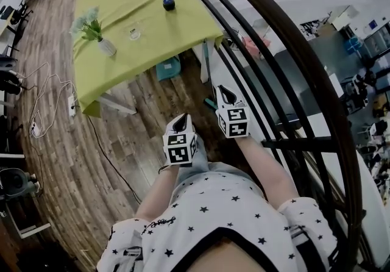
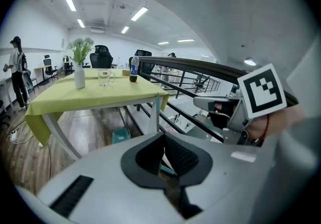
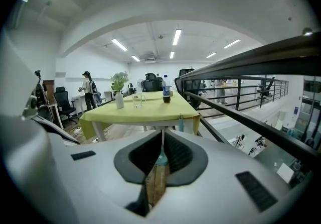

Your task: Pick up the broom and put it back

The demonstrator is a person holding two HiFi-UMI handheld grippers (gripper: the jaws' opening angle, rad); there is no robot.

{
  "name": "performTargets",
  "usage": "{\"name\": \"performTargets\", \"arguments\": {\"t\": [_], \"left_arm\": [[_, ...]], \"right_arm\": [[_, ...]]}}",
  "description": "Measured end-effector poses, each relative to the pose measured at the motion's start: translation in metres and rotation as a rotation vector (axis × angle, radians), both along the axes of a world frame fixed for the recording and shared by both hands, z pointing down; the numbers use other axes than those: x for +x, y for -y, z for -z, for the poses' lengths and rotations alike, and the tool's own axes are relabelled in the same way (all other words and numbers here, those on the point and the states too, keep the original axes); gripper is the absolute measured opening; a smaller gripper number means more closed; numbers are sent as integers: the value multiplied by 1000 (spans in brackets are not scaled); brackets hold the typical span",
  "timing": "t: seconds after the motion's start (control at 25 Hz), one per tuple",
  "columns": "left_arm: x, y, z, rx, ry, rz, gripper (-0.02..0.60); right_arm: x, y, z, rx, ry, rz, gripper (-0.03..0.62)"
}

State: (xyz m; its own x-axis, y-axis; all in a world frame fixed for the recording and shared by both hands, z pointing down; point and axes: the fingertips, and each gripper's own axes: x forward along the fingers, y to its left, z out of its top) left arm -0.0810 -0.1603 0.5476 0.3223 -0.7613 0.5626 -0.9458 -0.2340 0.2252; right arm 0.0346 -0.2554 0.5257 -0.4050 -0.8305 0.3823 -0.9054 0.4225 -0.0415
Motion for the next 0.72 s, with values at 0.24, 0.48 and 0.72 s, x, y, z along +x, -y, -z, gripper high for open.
{"name": "performTargets", "arguments": {"t": [0.24, 0.48, 0.72], "left_arm": [[10, -30, 10, 20, 4, -12, 11], [17, -62, 14, 32, 9, -21, 11], [20, -88, 16, 36, 11, -31, 11]], "right_arm": [[10, -38, 15, 14, 35, -4, -5], [20, -78, 25, 37, 35, 6, -5], [27, -114, 34, 35, 57, 1, -5]]}}
